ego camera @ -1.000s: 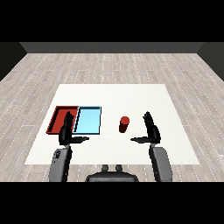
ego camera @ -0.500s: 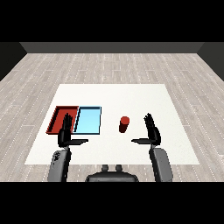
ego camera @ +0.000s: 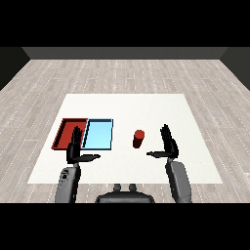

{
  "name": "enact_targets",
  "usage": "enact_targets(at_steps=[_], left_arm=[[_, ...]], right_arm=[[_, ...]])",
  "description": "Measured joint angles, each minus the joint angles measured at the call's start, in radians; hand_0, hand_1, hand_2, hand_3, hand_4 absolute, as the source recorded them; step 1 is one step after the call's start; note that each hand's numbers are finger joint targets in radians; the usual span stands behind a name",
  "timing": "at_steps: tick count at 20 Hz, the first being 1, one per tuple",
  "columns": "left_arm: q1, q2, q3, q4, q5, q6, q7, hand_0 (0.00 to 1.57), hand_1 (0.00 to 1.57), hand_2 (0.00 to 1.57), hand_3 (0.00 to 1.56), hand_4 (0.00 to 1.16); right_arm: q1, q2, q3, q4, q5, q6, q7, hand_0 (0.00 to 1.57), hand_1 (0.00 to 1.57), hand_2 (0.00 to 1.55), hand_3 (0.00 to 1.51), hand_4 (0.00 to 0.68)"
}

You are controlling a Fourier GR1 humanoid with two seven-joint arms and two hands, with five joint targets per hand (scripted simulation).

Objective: Pick the red can and put it in the red box

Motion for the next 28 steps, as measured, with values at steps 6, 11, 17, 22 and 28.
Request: enact_targets(at_steps=[6, 11, 17, 22, 28], left_arm=[[-0.013, 0.008, 0.013, -0.02, 0.021, -0.004, 0.033, 0.0, 0.0, 0.0, 0.0, 0.0], [-0.018, 0.003, 0.008, -0.031, 0.026, 0.001, 0.049, 0.0, 0.0, 0.0, 0.0, 0.0], [-0.006, 0.002, 0.011, -0.013, 0.043, -0.021, 0.02, 0.0, 0.0, 0.0, 0.0, 0.0], [0.015, 0.003, 0.011, -0.037, 0.053, -0.029, 0.026, 0.0, 0.0, 0.0, 0.0, 0.0], [0.016, 0.014, 0.025, -0.04, 0.057, -0.03, 0.028, 0.0, 0.0, 0.0, 0.0, 0.0]], right_arm=[[-0.072, 0.011, -0.01, 0.076, -0.017, -0.007, 0.013, 0.0, 0.0, 0.0, 0.0, 0.0], [-0.134, 0.029, 0.012, 0.177, -0.036, -0.048, -0.018, 0.0, 0.0, 0.0, 0.0, 0.0], [-0.181, 0.038, 0.026, 0.315, -0.071, -0.057, -0.086, 0.0, 0.0, 0.0, 0.0, 0.0], [-0.211, 0.04, 0.056, 0.376, -0.109, -0.079, -0.121, 0.0, 0.0, 0.0, 0.0, 0.0], [-0.235, 0.04, 0.081, 0.442, -0.15, -0.099, -0.168, 0.0, 0.0, 0.0, 0.0, 0.0]])
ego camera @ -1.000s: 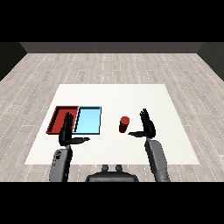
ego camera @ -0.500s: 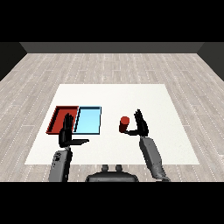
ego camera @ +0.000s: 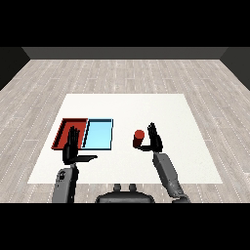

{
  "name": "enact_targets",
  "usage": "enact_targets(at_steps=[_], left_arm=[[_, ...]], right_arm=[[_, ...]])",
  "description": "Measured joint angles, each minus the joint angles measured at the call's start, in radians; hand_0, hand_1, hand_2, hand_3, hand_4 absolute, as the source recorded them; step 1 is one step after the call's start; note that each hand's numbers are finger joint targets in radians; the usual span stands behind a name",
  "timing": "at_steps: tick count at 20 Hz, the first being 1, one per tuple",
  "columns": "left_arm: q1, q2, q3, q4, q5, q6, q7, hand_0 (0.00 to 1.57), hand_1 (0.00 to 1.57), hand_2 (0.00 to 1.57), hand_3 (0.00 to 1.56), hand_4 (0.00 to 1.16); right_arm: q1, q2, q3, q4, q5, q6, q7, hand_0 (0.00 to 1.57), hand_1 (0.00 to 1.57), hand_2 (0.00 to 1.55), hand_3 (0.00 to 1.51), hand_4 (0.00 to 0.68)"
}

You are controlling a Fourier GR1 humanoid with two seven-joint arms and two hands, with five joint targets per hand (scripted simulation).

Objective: Pick the red can and put it in the red box

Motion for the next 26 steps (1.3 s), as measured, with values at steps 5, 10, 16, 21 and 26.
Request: enact_targets(at_steps=[5, 10, 16, 21, 26], left_arm=[[-0.006, -0.013, -0.016, 0.017, -0.009, 0.009, -0.02, 0.0, 0.0, 0.0, 0.0, 0.0], [-0.006, -0.014, -0.012, 0.018, -0.003, 0.009, -0.021, 0.0, 0.0, 0.0, 0.0, 0.0], [-0.023, -0.002, -0.001, -0.003, 0.008, 0.01, 0.018, 0.0, 0.0, 0.0, 0.0, 0.0], [-0.041, -0.013, -0.013, -0.009, -0.006, 0.033, 0.044, 0.0, 0.0, 0.0, 0.0, 0.0], [0.013, -0.004, -0.009, -0.039, 0.007, 0.007, 0.025, 0.0, 0.0, 0.0, 0.0, 0.0]], right_arm=[[-0.1, -0.007, -0.039, 0.128, -0.021, 0.016, -0.026, 0.0, 0.0, 0.0, 0.0, 0.0], [-0.088, -0.001, 0.006, 0.147, -0.049, 0.001, -0.041, 0.0, 0.0, 0.0, 0.0, 0.0], [-0.125, 0.0, 0.053, 0.198, -0.091, -0.026, -0.071, 0.0, 0.0, 0.0, 0.0, 0.0], [-0.151, -0.003, 0.02, 0.238, -0.067, -0.002, -0.076, 0.0, 0.0, 0.0, 0.0, 0.0], [-0.157, -0.005, 0.016, 0.262, -0.071, -0.003, -0.089, 0.0, 0.0, 0.0, 0.0, 0.0]])
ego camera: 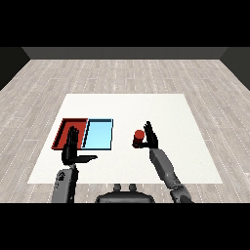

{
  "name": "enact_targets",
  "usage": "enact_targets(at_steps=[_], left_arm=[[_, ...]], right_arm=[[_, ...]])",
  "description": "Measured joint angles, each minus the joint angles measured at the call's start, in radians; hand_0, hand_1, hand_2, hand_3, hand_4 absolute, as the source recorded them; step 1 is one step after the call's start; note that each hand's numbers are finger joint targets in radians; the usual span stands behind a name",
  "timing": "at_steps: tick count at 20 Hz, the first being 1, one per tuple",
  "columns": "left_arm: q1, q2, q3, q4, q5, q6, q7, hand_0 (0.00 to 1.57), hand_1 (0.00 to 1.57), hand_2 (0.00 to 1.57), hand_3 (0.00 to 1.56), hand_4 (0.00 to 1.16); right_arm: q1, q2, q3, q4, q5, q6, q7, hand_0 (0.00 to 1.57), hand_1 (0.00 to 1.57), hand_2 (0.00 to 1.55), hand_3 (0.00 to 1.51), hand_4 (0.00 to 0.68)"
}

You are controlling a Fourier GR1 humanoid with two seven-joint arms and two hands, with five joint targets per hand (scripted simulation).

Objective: Pick the red can and put it in the red box

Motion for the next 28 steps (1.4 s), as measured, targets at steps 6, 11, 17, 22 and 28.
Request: enact_targets(at_steps=[6, 11, 17, 22, 28], left_arm=[[-0.02, -0.003, 0.006, 0.029, -0.004, 0.004, -0.015, 0.0, 0.0, 0.0, 0.0, 0.0], [-0.04, -0.004, 0.006, 0.055, -0.014, 0.01, -0.028, 0.0, 0.0, 0.0, 0.0, 0.0], [-0.036, 0.001, 0.017, 0.061, -0.003, 0.002, -0.03, 0.0, 0.0, 0.0, 0.0, 0.0], [-0.021, 0.01, 0.021, 0.043, 0.008, -0.011, -0.026, 0.0, 0.0, 0.0, 0.0, 0.0], [-0.021, 0.007, 0.017, 0.023, 0.005, -0.005, -0.01, 0.0, 0.0, 0.0, 0.0, 0.0]], right_arm=[[-0.02, 0.004, 0.048, -0.033, -0.044, -0.058, 0.048, 0.0, 0.0, 0.0, 0.0, 0.0], [-0.067, 0.004, 0.09, 0.037, -0.087, -0.086, 0.016, 0.0, 0.0, 0.0, 0.0, 0.0], [-0.096, 0.002, 0.083, 0.142, -0.089, -0.048, -0.045, 0.0, 0.0, 0.0, 0.0, 0.0], [-0.092, 0.0, 0.091, 0.137, -0.1, -0.068, -0.029, 1.31, 1.31, 1.38, 1.35, 0.301], [-0.153, 0.003, 0.083, 0.191, -0.085, -0.142, -0.02, 1.5, 1.5, 1.46, 1.44, 0.667]])
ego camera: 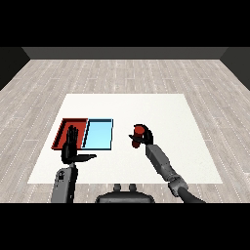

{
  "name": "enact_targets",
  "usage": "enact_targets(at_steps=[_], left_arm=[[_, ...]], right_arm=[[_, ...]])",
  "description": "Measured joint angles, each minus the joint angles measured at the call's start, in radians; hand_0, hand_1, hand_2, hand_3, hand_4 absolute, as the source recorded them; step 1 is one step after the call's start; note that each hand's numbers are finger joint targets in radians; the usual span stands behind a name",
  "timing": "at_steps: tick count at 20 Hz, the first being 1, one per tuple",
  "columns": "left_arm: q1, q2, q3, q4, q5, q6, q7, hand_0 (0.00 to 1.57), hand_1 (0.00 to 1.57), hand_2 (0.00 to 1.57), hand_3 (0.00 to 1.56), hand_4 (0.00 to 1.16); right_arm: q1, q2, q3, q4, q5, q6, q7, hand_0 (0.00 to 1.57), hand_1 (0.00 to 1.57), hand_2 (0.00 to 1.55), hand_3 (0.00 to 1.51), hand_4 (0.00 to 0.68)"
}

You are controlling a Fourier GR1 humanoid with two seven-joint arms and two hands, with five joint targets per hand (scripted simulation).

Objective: Pick the red can and put it in the red box

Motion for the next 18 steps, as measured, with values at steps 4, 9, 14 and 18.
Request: enact_targets(at_steps=[4, 9, 14, 18], left_arm=[[-0.003, -0.005, -0.008, -0.01, -0.018, 0.014, 0.003, 0.0, 0.0, 0.0, 0.0, 0.0], [-0.004, 0.0, -0.014, 0.003, -0.016, 0.011, -0.004, 0.0, 0.0, 0.0, 0.0, 0.0], [-0.027, -0.013, -0.033, 0.049, -0.025, 0.01, -0.021, 0.0, 0.0, 0.0, 0.0, 0.0], [-0.025, -0.016, -0.054, 0.086, -0.056, 0.014, -0.04, 0.0, 0.0, 0.0, 0.0, 0.0]], right_arm=[[0.011, 0.001, 0.043, -0.047, 0.02, -0.061, 0.013, 1.46, 1.46, 1.45, 1.43, 0.656], [0.036, -0.014, 0.051, -0.095, 0.076, -0.072, 0.029, 1.47, 1.47, 1.46, 1.42, 0.652], [0.058, -0.003, 0.074, -0.177, 0.085, -0.119, 0.031, 1.44, 1.44, 1.45, 1.41, 0.658], [0.112, -0.01, 0.099, -0.327, 0.108, -0.149, 0.085, 1.45, 1.45, 1.44, 1.41, 0.649]])
